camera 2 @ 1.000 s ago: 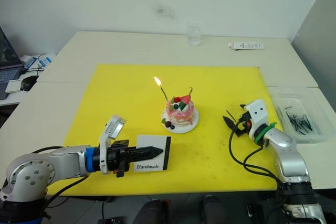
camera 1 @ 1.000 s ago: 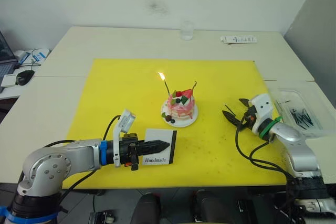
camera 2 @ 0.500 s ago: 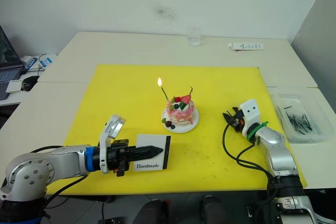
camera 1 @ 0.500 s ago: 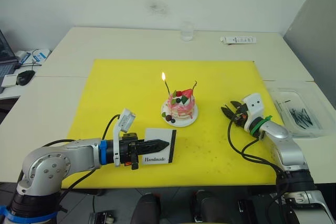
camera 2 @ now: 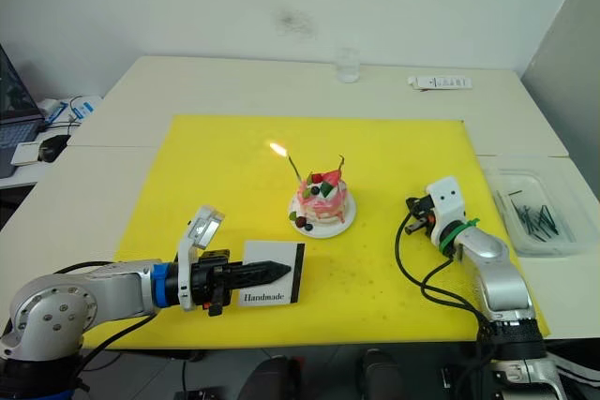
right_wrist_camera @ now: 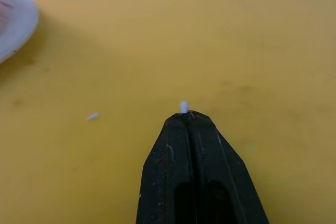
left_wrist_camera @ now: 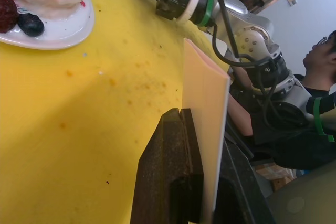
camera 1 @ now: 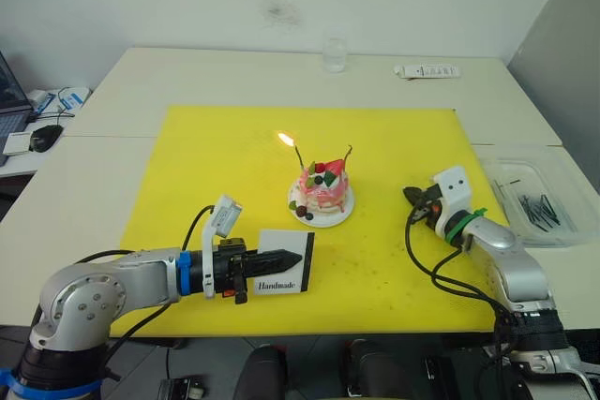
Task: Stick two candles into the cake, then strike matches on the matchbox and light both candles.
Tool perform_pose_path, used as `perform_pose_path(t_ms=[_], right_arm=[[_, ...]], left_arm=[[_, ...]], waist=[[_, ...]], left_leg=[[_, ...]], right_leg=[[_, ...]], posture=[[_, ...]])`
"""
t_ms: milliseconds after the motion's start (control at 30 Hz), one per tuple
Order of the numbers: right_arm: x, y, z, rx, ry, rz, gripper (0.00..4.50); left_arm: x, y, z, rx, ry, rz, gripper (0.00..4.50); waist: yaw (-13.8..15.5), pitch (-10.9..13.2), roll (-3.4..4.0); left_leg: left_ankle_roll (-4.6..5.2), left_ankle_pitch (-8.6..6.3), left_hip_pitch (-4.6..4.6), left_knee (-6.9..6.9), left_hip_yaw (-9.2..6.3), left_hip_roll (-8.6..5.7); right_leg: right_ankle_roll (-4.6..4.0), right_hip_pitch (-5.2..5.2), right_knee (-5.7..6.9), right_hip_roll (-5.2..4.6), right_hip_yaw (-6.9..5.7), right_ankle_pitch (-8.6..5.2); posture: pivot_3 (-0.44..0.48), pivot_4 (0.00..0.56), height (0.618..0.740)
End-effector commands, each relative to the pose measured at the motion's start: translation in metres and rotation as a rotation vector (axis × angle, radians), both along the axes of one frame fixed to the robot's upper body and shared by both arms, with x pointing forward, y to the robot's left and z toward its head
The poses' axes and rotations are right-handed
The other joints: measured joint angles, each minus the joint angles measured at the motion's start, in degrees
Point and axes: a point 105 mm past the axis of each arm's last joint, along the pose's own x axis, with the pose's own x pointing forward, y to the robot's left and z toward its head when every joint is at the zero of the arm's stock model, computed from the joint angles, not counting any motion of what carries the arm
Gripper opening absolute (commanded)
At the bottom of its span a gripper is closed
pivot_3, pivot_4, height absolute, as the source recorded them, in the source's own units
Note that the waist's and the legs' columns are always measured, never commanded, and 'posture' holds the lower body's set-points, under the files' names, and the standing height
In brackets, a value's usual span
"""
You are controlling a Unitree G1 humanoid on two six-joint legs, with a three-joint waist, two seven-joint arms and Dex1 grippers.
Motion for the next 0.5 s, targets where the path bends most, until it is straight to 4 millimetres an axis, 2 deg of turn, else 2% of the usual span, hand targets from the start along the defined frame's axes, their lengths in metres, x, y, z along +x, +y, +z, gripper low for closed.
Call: perform_pose_path(t_ms=[33,200,433,500], right_arm=[[-0.018,0.009,0.028,0.023,-0.057,0.032,0.03],[-0.044,0.023,0.027,0.049,-0.051,0.036,0.03],[-0.055,0.033,0.012,0.015,-0.044,0.043,0.03],[-0.057,0.037,0.016,0.008,-0.067,0.074,0.03]], left_arm=[[0.000,-0.001,0.010,-0.009,-0.053,-0.004,0.00],[0.003,-0.003,0.009,-0.012,-0.048,-0.013,0.00],[0.009,-0.005,0.007,-0.014,-0.038,-0.015,0.00],[0.013,-0.006,0.006,-0.011,-0.040,0.008,0.00]], waist=[[0.02,0.01,0.01],[0.06,0.00,0.00],[0.04,0.00,0.00],[0.04,0.00,0.00]], left_leg=[[0.00,0.00,-0.01,-0.01,0.00,0.00],[0.00,0.00,0.00,0.00,-0.02,0.00],[0.00,0.00,0.01,0.04,0.05,-0.04],[0.00,0.00,0.00,0.04,0.03,-0.04]], right_leg=[[0.00,-0.01,0.00,0.00,0.00,0.00],[0.00,0.00,-0.01,-0.01,-0.03,0.00],[0.01,-0.01,-0.01,-0.03,0.03,0.01],[0.01,-0.01,-0.02,-0.02,0.00,0.00]], posture=[[0.000,0.150,0.740],[0.000,0.150,0.740],[0.000,0.150,0.740],[0.000,0.150,0.740]])
